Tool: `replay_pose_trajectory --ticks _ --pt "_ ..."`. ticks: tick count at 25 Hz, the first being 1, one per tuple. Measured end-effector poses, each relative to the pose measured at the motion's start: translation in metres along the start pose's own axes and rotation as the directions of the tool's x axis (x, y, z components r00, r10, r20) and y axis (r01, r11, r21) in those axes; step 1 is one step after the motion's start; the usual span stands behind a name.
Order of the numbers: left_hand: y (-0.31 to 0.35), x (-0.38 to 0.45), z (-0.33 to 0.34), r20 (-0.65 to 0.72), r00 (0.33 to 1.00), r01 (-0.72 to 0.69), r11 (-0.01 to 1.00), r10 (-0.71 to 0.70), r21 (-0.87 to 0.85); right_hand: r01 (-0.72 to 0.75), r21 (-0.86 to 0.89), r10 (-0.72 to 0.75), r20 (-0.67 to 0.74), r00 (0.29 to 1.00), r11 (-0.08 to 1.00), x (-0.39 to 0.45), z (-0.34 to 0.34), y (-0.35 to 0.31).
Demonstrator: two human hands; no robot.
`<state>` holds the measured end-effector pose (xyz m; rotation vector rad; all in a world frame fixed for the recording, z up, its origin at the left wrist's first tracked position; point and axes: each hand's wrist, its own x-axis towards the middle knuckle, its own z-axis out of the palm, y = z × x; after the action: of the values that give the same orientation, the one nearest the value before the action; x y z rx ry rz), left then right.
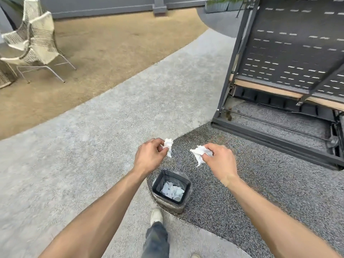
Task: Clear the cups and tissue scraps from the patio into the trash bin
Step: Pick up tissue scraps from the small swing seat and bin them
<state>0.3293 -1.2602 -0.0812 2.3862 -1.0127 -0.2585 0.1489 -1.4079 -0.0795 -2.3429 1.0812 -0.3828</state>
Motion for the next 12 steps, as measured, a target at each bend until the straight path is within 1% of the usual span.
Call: replay_pose_trajectory --ticks 3,6,10,12 --pt "-0.033 0.041 0.01 0.057 0.998 0.022 1.0 -0.021 -0.01 -0.041 0.002 0.041 0.041 0.998 0.999 0.038 0.039 -0.009" --pt "-0.068 0.084 0.025 0.149 0.987 0.066 0.997 -0.06 -0.035 -0.127 -0.015 0.128 0.108 0.986 0.992 0.069 0.086 -0.015" --pt "-0.112 0.122 0.065 0.301 0.952 0.056 0.998 -0.052 -0.003 -0.237 -0.03 0.238 0.194 0.952 0.971 0.091 0.15 -0.003" --pt "-0.136 0.14 0.098 0.374 0.923 0.091 0.996 -0.091 0.017 -0.304 -0.035 0.303 0.232 0.924 0.952 0.104 0.185 0.016"
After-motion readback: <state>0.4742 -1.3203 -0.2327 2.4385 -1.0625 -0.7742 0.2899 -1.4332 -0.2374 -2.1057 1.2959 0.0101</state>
